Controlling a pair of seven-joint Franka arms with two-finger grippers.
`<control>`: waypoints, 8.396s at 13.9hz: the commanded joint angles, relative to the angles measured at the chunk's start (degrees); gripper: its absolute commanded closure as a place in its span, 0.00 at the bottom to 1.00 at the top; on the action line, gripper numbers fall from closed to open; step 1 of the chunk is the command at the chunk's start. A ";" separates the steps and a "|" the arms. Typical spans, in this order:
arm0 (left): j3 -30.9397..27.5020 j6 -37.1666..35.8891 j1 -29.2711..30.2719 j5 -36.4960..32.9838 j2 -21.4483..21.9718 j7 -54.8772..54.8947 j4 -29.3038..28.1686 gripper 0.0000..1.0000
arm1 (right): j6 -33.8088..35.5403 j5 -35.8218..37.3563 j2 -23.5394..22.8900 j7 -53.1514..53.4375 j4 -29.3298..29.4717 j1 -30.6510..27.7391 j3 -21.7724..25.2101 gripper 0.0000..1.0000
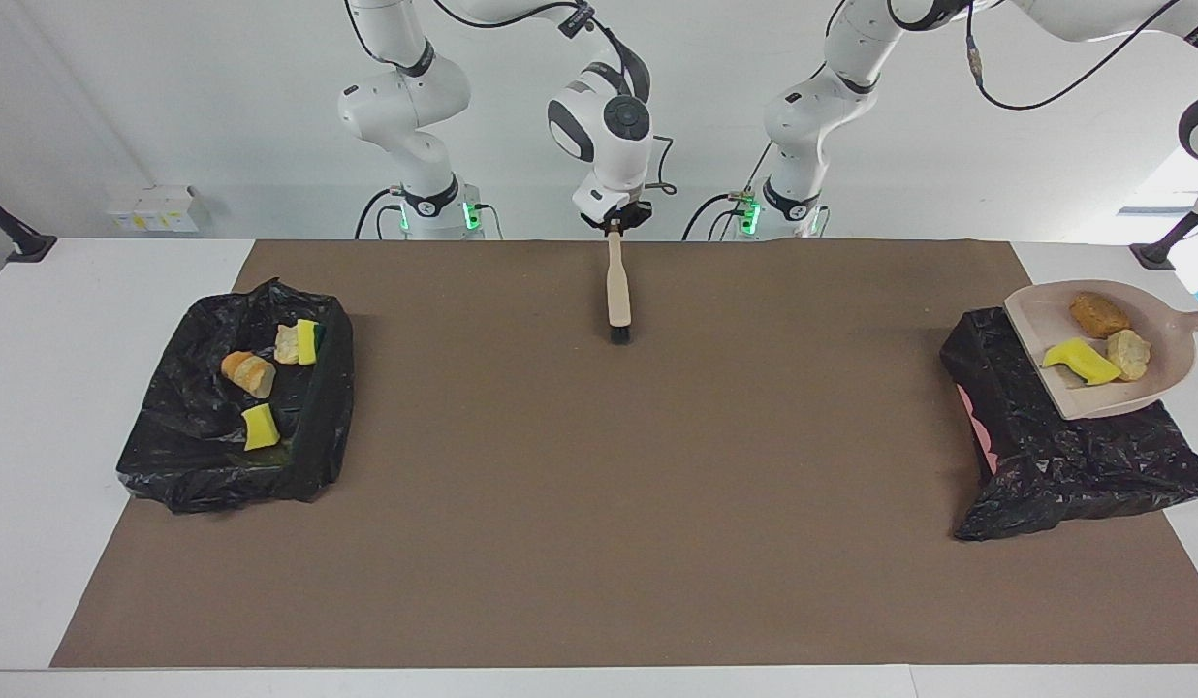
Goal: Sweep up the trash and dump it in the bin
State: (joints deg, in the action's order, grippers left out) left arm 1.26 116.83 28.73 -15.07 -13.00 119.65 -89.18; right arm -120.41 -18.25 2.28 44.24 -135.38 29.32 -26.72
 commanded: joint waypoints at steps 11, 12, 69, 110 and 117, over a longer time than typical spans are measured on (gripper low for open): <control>-0.21 0.42 -7.46 -33.60 4.30 -27.88 -7.14 1.00 | -0.62 5.66 -6.23 -0.03 10.22 -12.16 0.62 0.00; -0.21 0.42 -8.16 -36.49 4.56 -28.15 -7.41 1.00 | -0.27 6.38 -6.15 -0.12 11.79 -15.32 0.62 0.00; 0.41 15.80 -62.48 24.56 -5.54 -149.62 -18.13 0.94 | 37.62 19.40 -1.13 -30.88 50.92 -25.37 28.48 0.00; 1.46 -24.98 -29.61 17.09 12.56 -116.03 -1.70 0.00 | 36.82 19.48 -0.17 -31.50 49.60 -25.90 28.74 0.00; 1.47 -26.83 -29.17 17.00 12.65 -115.34 -1.35 0.00 | 36.82 19.48 -0.08 -31.50 49.60 -25.90 28.74 0.00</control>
State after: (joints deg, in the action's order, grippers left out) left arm 3.07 91.51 -0.51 2.28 -0.76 4.89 -91.02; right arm -83.22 1.47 1.37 14.48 -84.79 4.03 2.12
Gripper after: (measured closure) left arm 0.000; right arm 0.000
